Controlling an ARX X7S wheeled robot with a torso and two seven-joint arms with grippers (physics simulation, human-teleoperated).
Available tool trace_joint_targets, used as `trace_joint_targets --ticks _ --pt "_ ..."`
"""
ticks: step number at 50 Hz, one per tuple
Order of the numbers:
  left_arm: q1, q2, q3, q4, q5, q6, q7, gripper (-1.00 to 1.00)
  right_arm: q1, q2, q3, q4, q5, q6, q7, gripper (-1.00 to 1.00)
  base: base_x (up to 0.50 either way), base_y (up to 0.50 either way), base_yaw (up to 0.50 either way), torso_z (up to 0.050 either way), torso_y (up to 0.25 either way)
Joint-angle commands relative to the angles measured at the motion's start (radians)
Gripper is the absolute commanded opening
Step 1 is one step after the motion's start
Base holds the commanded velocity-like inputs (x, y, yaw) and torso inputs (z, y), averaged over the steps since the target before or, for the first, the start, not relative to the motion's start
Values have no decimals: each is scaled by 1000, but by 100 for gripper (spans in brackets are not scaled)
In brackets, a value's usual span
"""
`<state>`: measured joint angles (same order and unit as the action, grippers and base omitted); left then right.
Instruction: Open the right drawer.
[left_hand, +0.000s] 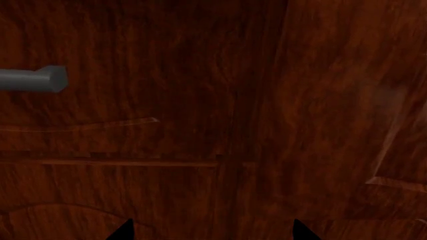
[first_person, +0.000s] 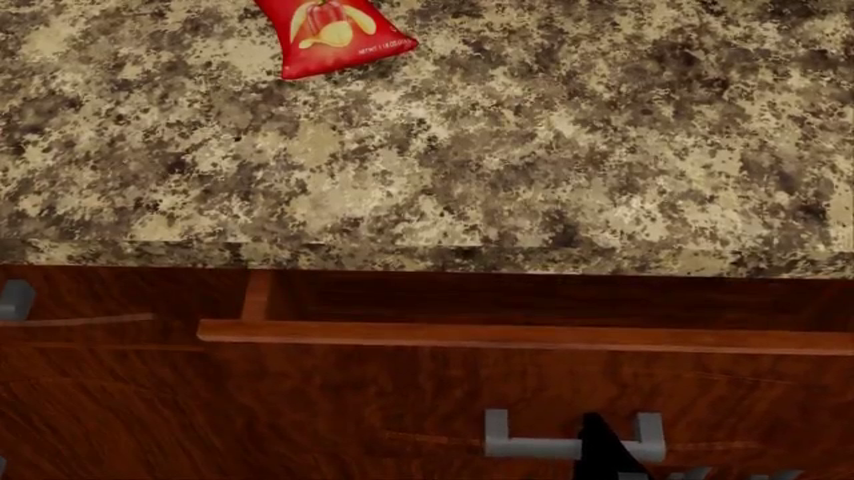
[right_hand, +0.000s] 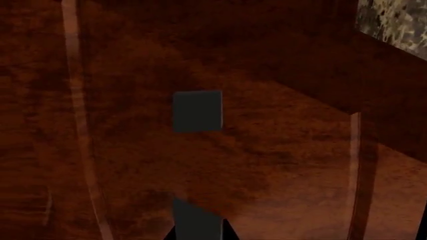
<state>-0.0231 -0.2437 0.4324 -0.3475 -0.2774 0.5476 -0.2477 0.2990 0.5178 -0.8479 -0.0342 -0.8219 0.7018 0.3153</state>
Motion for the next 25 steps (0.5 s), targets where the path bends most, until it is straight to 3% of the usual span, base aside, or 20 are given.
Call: trace_joint_targets --ticks 1,6,25 --pt "-1 -1 2 -5 -3 5 0 100 28 -22 -32 -62 -217 16 75 -100 0 0 0 0 10" --pt "-1 -2 3 -1 -2 2 -4 100 28 -21 -28 -61 -212 16 74 -100 0 2 2 2 2" --pt "-6 -3 8 -10 -5 6 -4 100 32 -19 -33 -72 -221 19 58 -100 -202 0 0 2 4"
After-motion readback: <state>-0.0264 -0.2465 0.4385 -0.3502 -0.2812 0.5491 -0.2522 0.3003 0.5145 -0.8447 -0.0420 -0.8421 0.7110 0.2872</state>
